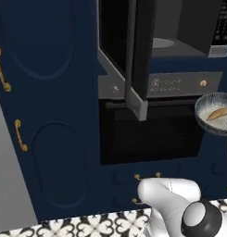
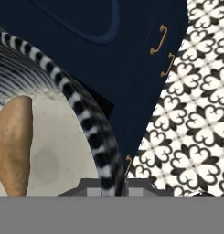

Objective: Pick the sweet potato from the sink and place it in the bowl. Then pick the bowl and place it in the microwave. Then close the microwave door and press the start button.

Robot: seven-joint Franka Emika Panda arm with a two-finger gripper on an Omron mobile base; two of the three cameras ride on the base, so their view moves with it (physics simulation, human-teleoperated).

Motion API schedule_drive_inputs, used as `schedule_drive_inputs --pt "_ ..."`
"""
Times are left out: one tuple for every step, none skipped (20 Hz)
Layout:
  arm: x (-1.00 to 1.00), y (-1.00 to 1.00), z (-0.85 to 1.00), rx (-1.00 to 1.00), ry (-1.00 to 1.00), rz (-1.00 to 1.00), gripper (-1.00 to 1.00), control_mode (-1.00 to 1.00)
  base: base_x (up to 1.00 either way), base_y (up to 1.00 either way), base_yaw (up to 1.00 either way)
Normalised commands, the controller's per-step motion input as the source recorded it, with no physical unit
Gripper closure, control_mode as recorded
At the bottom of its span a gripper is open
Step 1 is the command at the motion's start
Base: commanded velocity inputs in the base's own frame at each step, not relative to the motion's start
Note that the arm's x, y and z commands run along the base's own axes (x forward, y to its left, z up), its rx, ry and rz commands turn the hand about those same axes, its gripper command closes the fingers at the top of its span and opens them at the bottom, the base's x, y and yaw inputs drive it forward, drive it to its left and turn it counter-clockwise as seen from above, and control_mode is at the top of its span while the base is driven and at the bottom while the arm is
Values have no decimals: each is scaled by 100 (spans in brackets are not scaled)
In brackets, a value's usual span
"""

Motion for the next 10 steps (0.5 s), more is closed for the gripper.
schedule_drive_inputs --pt "0 0 0 0 0 0 100 100 100 -43 0" --pt "0 0 0 0 0 0 100 100 100 -37 0" --pt "0 0 0 0 0 0 100 100 86 -42 0" --pt "0 0 0 0 0 0 100 100 51 -40 0" --pt "0 0 0 0 0 0 100 100 0 -29 -3" --pt "0 0 0 0 0 0 100 100 0 -15 -5" --pt "0 0 0 0 0 0 100 100 0 -14 -9" --pt "0 0 0 0 0 0 100 100 0 0 -15" --pt "0 0 0 0 0 0 100 100 0 0 -15" --pt "0 0 0 0 0 0 100 100 0 -10 -13"
